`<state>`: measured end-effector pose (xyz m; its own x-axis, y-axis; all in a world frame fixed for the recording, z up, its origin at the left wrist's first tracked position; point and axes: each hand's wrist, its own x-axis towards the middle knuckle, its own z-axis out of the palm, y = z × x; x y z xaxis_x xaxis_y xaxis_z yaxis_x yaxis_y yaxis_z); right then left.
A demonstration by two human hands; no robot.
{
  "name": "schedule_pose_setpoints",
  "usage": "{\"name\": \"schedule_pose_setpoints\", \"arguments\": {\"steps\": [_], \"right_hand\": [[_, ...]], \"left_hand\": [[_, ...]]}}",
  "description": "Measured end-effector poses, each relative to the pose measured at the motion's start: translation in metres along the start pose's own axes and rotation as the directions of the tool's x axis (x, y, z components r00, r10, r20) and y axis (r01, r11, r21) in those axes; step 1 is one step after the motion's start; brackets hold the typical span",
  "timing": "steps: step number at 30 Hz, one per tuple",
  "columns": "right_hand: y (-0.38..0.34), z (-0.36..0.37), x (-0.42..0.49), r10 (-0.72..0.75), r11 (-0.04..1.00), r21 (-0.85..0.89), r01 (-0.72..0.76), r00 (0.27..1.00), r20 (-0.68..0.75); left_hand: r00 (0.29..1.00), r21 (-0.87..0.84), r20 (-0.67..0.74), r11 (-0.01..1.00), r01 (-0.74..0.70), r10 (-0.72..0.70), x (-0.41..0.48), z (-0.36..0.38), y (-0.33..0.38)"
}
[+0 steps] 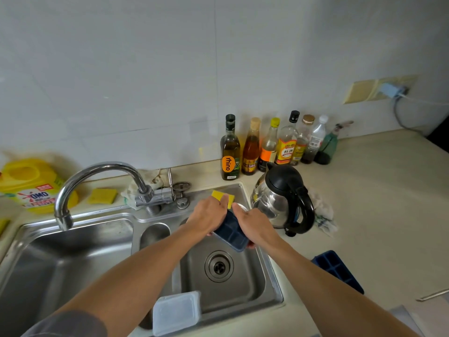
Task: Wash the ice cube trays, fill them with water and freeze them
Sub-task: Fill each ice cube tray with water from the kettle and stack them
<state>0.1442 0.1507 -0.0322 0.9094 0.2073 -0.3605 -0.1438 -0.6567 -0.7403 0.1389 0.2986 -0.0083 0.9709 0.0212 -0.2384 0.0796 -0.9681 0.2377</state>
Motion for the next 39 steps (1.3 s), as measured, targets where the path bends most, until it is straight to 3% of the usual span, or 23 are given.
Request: {"name": "schedule_pose_setpoints", "arguments": {"steps": [4,6,9,12,15,17,22,23,26,31,39], "right_hand": [[0.003,0.005,-0.003,-0.075,0.987,-0.145,0.064,0.994,-0.075],[0.005,0.006,-0.003,-0.065,0.986,-0.159,0.050,0.994,-0.092],[0.004,0.006,-0.002,-0.073,0.988,-0.142,0.057,0.991,-0.108],[0.010,0.007,0.001,-0.075,0.994,-0.087,0.065,0.991,-0.112],[0.017,0.007,0.000,0.064,0.982,0.187,-0.026,0.977,-0.203],[0.016,0.010,0.001,0.090,0.970,0.241,-0.028,0.964,-0.250],[-0.003,0.024,0.000,-0.023,0.989,0.138,0.058,0.968,-0.248],[-0.006,0.025,-0.001,-0.029,0.990,0.130,0.060,0.974,-0.223],[-0.011,0.023,-0.001,-0.046,0.996,0.072,0.059,0.984,-0.171],[-0.027,0.014,0.007,0.012,0.996,0.087,0.006,0.980,-0.199],[-0.022,0.016,0.004,-0.092,0.987,0.088,0.136,0.918,-0.385]], "left_hand": [[0.996,0.116,0.066,0.991,-0.062,0.055,0.003,0.000,0.001],[0.997,0.108,0.028,0.991,-0.074,0.071,0.006,0.002,0.000],[1.000,-0.167,0.028,0.986,-0.001,0.006,0.009,0.001,-0.005],[0.995,-0.574,0.034,0.814,0.093,-0.089,0.010,0.003,-0.009],[0.974,-0.801,0.058,0.573,0.176,-0.219,0.002,0.012,-0.012],[0.948,-0.876,0.128,0.416,0.245,-0.290,-0.006,0.022,-0.007],[0.833,-0.962,0.202,0.054,0.267,-0.514,-0.012,0.046,0.011],[0.811,-0.966,0.197,0.034,0.257,-0.550,-0.013,0.048,0.009],[0.821,-0.955,0.109,0.171,0.243,-0.560,-0.015,0.048,0.000],[0.924,-0.904,0.001,0.394,0.165,-0.384,-0.022,0.045,-0.004],[0.941,-0.856,-0.178,0.517,-0.004,-0.287,-0.026,0.044,0.005]]}}
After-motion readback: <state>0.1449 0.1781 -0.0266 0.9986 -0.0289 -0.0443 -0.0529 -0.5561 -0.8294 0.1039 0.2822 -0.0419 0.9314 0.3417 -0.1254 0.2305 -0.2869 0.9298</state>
